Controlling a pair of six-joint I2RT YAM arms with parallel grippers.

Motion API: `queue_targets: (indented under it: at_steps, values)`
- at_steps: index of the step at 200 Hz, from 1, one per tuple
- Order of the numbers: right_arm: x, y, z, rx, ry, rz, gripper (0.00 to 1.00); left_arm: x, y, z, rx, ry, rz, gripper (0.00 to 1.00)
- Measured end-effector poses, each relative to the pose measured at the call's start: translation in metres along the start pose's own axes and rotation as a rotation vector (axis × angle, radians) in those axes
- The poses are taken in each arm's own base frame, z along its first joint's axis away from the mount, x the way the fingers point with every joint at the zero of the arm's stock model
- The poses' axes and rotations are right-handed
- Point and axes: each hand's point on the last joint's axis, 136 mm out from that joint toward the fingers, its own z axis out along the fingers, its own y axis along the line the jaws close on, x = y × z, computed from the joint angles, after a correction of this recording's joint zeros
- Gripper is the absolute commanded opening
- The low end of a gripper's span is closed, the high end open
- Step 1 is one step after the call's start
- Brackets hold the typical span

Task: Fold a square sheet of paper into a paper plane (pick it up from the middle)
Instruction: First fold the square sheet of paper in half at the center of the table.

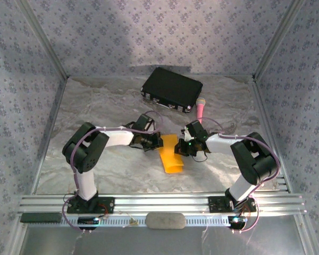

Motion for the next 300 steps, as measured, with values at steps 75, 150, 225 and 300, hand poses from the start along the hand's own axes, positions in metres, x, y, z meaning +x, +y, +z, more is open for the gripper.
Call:
queue_targets:
  at_steps: [75,150,225,300]
  values:
    - [0.000,0.000,0.000,0.000,0.000,0.000,0.00,-0.023,-0.020,-0.006,0.019,-0.014,0.051,0.00]
    - [0.000,0.000,0.000,0.000,0.000,0.001,0.00,-0.026,0.000,0.005,0.032,0.010,0.012,0.00]
    - [0.000,-0.001,0.000,-0.006,-0.003,0.001,0.00,-0.045,0.011,-0.002,0.029,-0.022,-0.055,0.00]
    - [-0.002,0.000,0.000,-0.011,-0.012,-0.004,0.00,-0.071,0.015,-0.005,-0.072,-0.078,-0.110,0.00]
